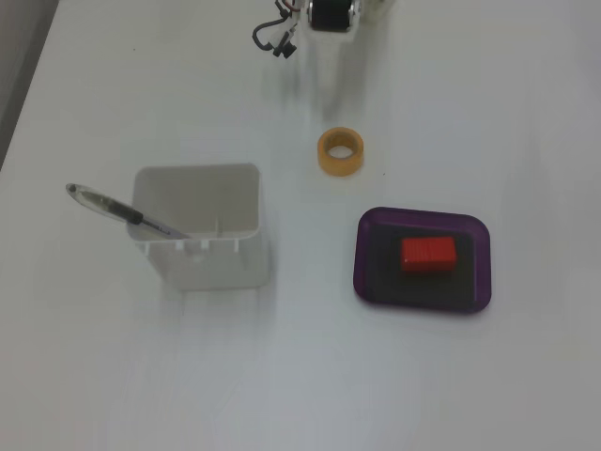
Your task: Remove the cube from the box.
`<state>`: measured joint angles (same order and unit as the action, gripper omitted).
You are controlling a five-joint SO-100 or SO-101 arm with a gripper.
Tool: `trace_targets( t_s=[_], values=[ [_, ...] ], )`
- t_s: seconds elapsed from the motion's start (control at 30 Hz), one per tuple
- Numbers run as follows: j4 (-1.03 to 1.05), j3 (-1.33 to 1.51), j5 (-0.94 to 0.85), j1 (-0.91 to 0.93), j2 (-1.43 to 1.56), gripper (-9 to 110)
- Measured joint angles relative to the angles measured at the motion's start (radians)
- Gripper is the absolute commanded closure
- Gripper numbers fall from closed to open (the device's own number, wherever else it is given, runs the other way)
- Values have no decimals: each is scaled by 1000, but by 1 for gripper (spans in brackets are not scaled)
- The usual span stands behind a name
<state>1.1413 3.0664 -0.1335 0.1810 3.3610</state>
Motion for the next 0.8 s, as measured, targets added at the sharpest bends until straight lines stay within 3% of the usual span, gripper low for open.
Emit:
trace_targets(
  t_s=[0.27, 0.53, 0.8],
  values=[
    [-8, -23, 3, 0, 0, 96],
    [-161, -179, 46, 0, -21, 96],
    [-204, -430, 106, -78, -359, 96]
  ],
)
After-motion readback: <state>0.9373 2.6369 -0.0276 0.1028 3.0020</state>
